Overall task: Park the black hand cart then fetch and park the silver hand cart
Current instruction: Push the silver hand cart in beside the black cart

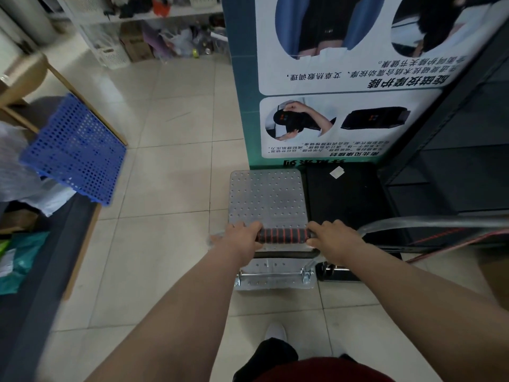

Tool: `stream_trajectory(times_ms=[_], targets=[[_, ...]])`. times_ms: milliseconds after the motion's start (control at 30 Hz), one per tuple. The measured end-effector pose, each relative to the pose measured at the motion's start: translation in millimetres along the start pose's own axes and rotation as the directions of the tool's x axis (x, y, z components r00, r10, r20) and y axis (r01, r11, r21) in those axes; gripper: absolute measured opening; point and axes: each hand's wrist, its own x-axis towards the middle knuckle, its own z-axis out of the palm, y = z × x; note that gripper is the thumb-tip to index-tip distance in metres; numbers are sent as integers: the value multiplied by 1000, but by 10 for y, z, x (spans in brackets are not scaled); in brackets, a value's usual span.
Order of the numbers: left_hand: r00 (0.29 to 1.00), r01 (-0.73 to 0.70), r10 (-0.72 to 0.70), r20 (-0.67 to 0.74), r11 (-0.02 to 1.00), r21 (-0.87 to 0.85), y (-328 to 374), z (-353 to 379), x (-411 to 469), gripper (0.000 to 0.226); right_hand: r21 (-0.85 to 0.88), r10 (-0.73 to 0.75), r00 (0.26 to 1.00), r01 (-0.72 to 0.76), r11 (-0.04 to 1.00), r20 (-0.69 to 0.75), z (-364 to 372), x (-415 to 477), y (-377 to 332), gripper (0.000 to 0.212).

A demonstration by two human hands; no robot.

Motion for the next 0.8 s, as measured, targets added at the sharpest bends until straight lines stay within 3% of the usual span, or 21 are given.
stream_trajectory(times_ms=[500, 800], targets=[[1000, -30, 30, 4, 999, -42, 18, -184, 370, 15, 103, 97, 990, -86, 991, -101, -62, 224, 110, 25], [1000, -21, 21, 7, 997, -70, 176, -224, 581, 23, 12, 104, 988, -103, 995, -111, -249, 375, 298, 31]])
